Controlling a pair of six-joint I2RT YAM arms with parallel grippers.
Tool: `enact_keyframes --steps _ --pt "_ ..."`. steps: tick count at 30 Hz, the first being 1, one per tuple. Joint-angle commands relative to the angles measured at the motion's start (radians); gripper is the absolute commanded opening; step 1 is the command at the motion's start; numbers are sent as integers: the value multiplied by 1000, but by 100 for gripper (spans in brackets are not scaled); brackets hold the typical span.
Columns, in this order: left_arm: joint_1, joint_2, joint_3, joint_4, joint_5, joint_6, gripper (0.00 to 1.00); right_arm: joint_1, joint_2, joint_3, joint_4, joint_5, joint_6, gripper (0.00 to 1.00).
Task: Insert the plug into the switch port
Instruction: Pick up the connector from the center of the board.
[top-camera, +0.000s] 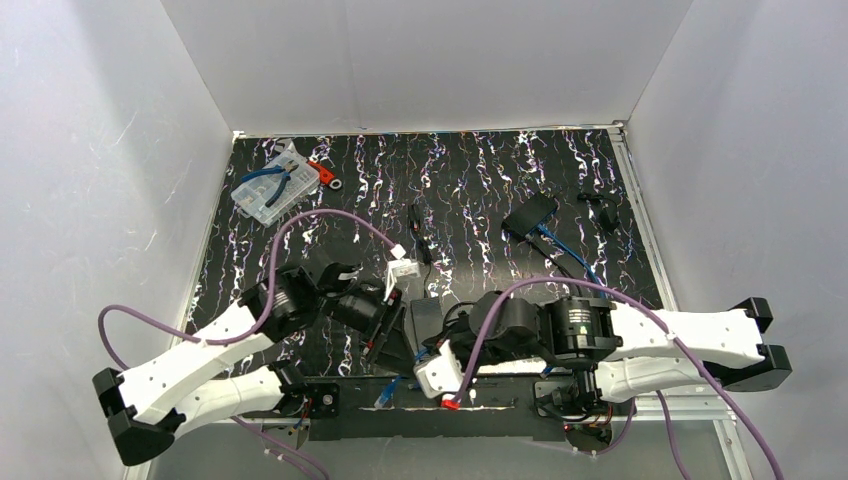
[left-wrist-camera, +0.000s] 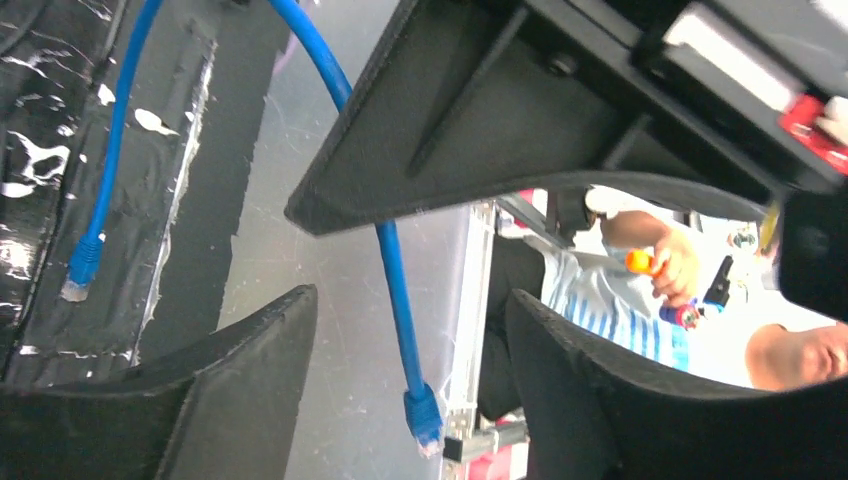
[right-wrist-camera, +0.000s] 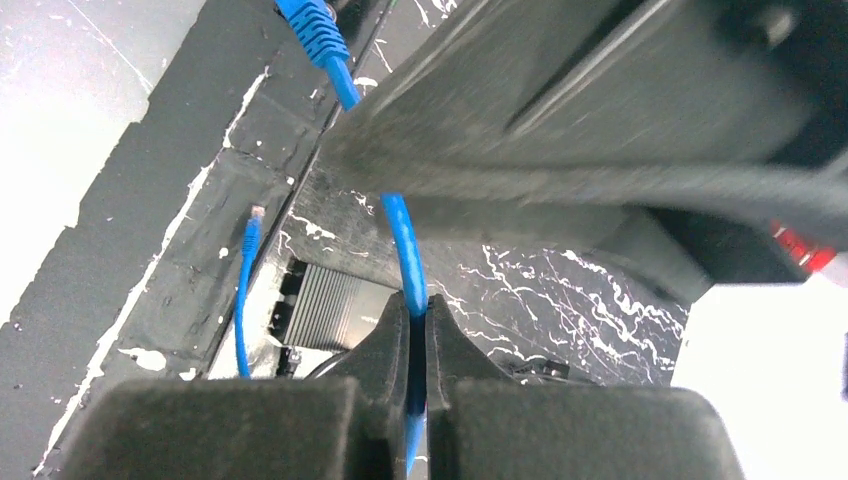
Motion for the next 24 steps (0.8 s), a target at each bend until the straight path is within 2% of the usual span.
enact_keyframes --steps 1,4,5,11,15,20,24 --pt "3 -76 57 5 -147 20 73 40 -98 -58 86 110 34 1" --pt "9 -124 52 41 -244 -3 96 78 -149 -116 157 215 32 1" --pt "9 -142 43 65 -265 -18 98 97 -162 -144 179 276 26 1" --pt "14 -200 -26 206 -298 -117 98 164 -236 -284 406 489 -78 1" --pt "17 -205 -45 219 -318 -133 98 202 -257 -362 606 590 -206 1" --pt "20 -225 -61 217 -321 -153 98 221 -278 -434 822 641 -352 1" --pt "27 -243 -68 199 -329 -170 98 230 -284 -467 920 671 -431 1"
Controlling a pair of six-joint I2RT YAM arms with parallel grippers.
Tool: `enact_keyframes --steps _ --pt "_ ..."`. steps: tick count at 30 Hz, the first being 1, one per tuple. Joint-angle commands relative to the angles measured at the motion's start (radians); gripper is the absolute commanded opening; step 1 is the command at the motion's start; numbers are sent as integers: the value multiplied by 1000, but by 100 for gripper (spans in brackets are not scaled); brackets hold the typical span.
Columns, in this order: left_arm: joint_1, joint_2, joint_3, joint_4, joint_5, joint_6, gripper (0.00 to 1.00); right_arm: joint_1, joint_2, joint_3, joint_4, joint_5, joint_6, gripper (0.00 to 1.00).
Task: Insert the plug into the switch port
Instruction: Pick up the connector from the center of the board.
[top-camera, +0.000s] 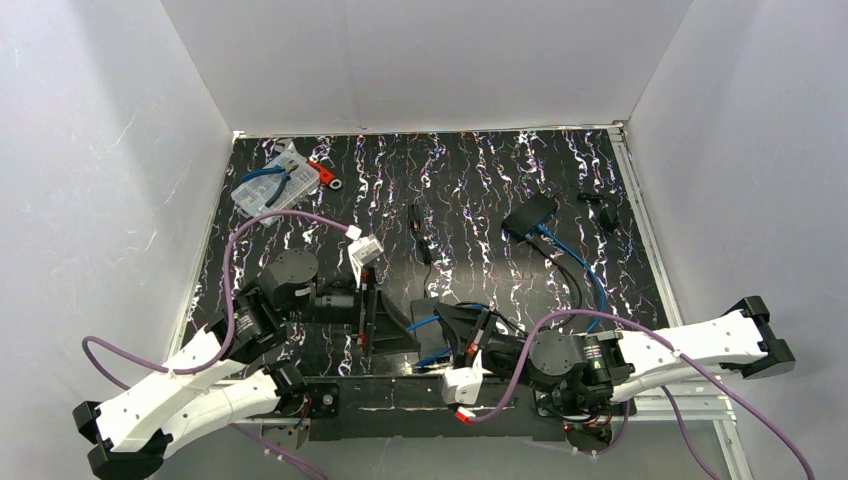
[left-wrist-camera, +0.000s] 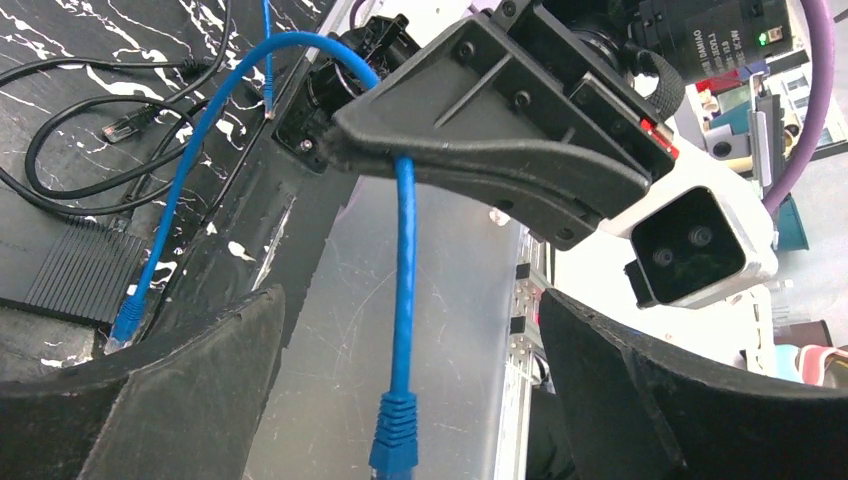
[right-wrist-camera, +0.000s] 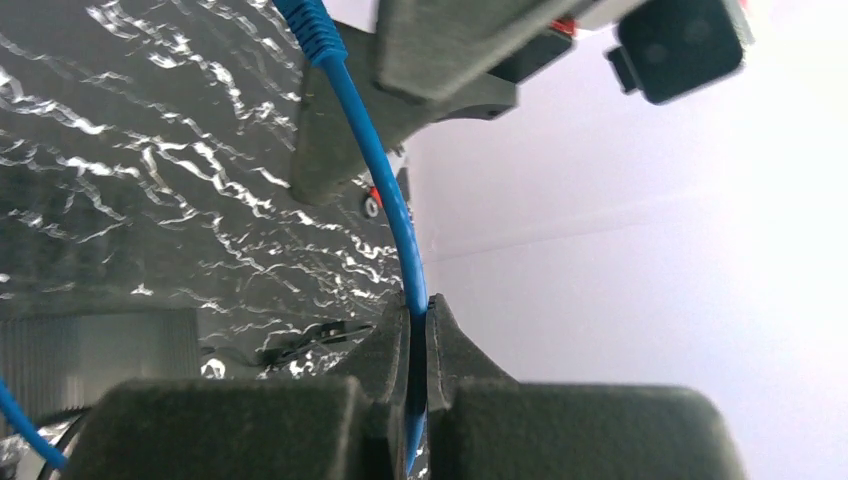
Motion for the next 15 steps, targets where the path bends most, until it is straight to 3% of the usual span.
enact_keyframes --steps 1,15 --pt "14 -37 -11 4 -13 -29 98 44 -21 -22 257 89 -147 1" --pt "123 -71 -71 85 105 -142 98 59 -51 -87 330 196 -239 1"
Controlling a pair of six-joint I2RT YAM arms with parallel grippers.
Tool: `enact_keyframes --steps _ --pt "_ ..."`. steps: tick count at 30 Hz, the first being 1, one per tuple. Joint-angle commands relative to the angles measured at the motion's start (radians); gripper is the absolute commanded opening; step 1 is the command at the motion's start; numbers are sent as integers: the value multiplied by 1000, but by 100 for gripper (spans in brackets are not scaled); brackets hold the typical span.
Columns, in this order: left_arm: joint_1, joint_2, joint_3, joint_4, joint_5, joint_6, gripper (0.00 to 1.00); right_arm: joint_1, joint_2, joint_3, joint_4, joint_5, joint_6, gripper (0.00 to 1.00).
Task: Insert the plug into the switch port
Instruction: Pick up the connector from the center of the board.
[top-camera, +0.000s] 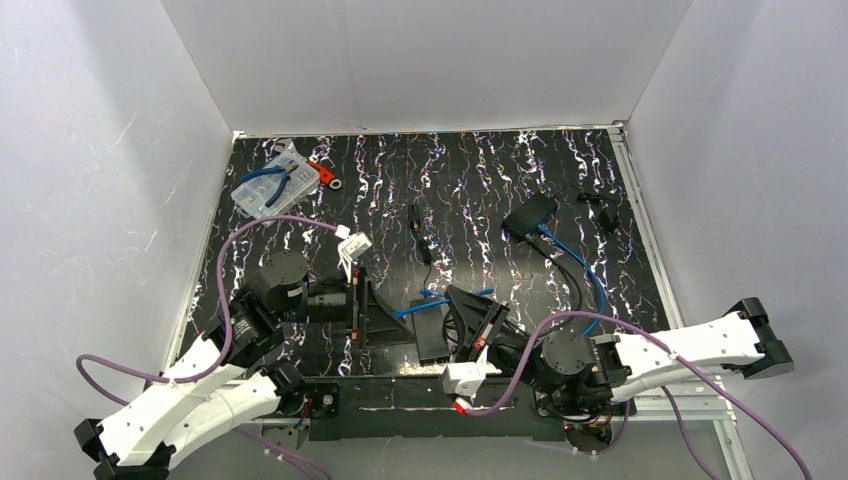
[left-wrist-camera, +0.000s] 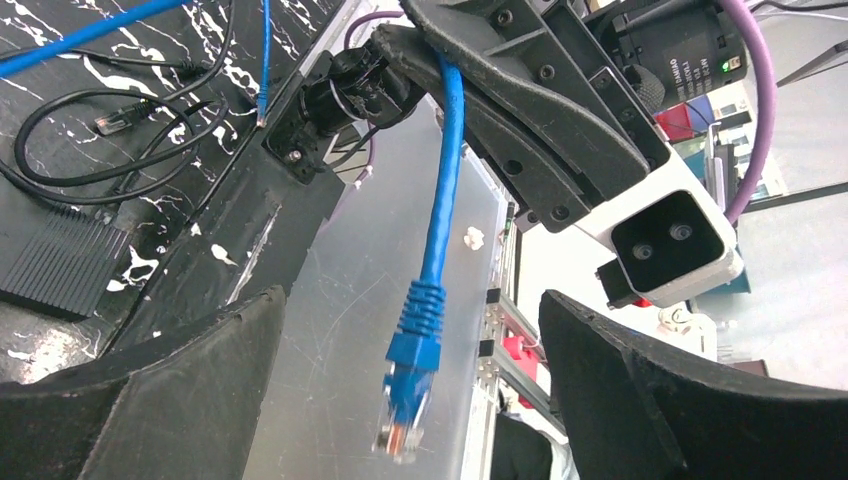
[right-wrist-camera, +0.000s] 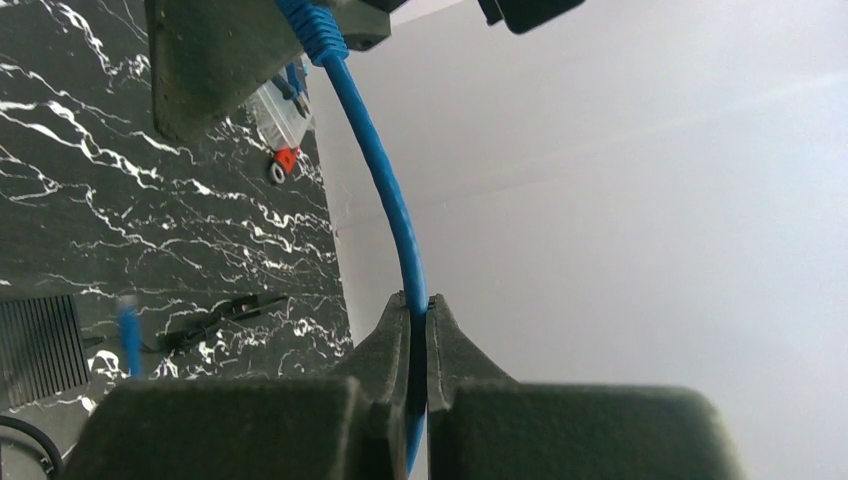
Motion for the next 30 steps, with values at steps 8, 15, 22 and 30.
enact_keyframes --steps 8,15,22,30 --pt "156 -17 -78 218 223 -179 83 69 -62 -52 103 96 -16 1" --pt "178 -21 -95 256 256 -221 70 71 -79 -76 122 128 -16 1" --pt "190 -22 -96 275 270 -238 52 77 -95 -105 138 148 -1 1" --pt "197 -18 -105 274 273 -246 36 87 -96 -114 148 152 0 1"
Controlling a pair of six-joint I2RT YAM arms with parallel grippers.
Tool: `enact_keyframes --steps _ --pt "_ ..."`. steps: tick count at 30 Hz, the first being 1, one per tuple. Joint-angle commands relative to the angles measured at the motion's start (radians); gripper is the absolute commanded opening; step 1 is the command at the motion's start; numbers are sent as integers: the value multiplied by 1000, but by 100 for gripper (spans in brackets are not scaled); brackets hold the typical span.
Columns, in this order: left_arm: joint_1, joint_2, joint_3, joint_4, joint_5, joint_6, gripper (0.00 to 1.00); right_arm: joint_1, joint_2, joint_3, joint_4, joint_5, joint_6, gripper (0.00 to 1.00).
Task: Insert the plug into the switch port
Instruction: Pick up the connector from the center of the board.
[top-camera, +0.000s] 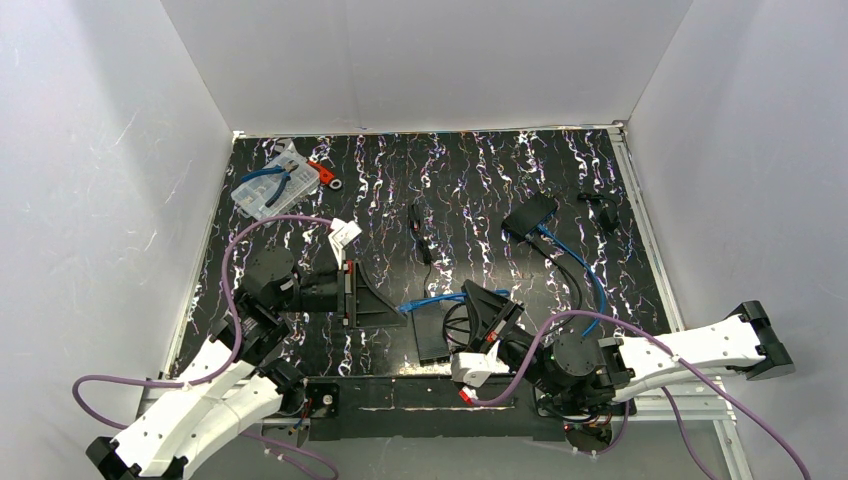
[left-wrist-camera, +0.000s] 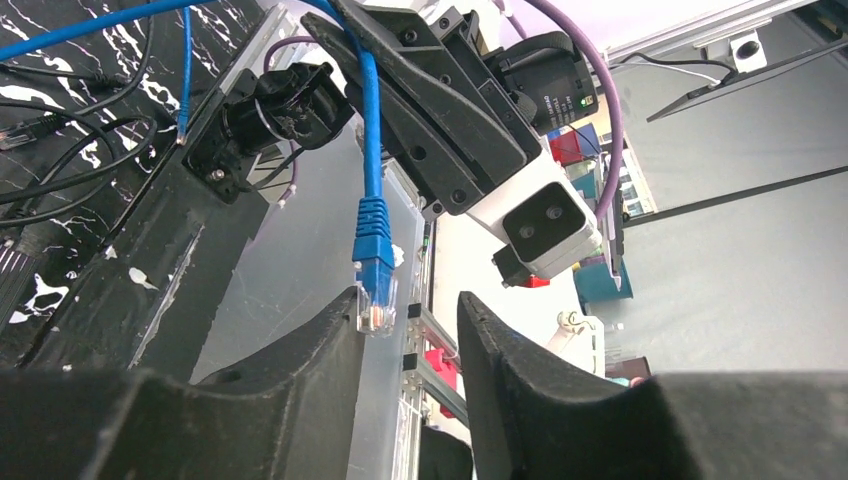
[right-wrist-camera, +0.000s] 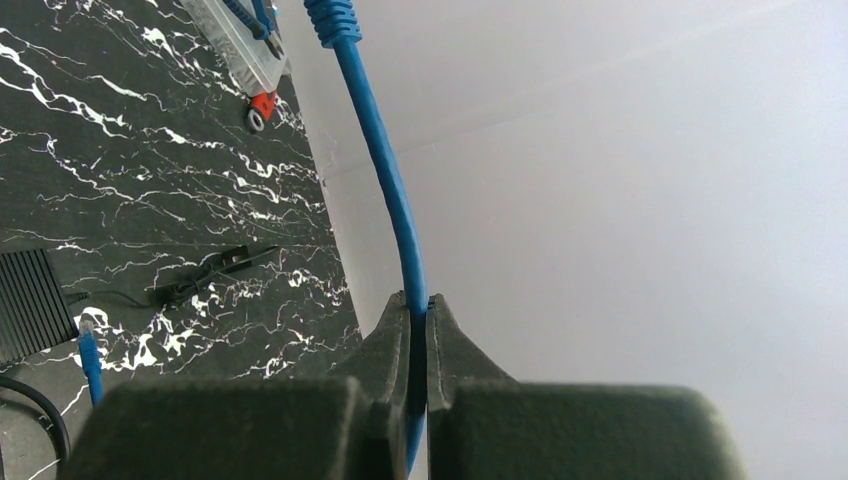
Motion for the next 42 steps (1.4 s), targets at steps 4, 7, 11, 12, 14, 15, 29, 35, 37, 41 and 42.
enact_keyframes --steps 4,7,11,12,14,15,29,35,37,41,42 --pt "13 -2 -10 21 33 -3 30 95 -16 -8 78 19 10 1" --pt "14 -3 -12 21 33 -2 23 104 -19 -9 82 16 2 1" --pt "16 6 -16 22 41 1 12 114 -25 -13 86 5 -3 1" --pt "17 9 -17 43 44 1 7 117 -27 -13 87 0 -2 1" --pt "18 15 -19 49 48 6 0 123 -33 -12 91 -7 -2 1" --pt "18 19 -19 49 49 10 0 124 -34 -13 91 -11 0 1" --pt "25 95 -47 -19 78 123 0 124 -193 220 -501 -248 498 51" --pt "25 127 -55 -19 124 153 0 124 -172 310 -649 -396 611 53" --pt "25 132 -52 -37 136 167 0 118 -152 337 -689 -434 632 54" --pt "25 132 -50 -61 165 193 0 96 -120 358 -694 -492 653 56" --pt "25 132 -49 -67 171 198 0 83 -113 362 -692 -507 659 57"
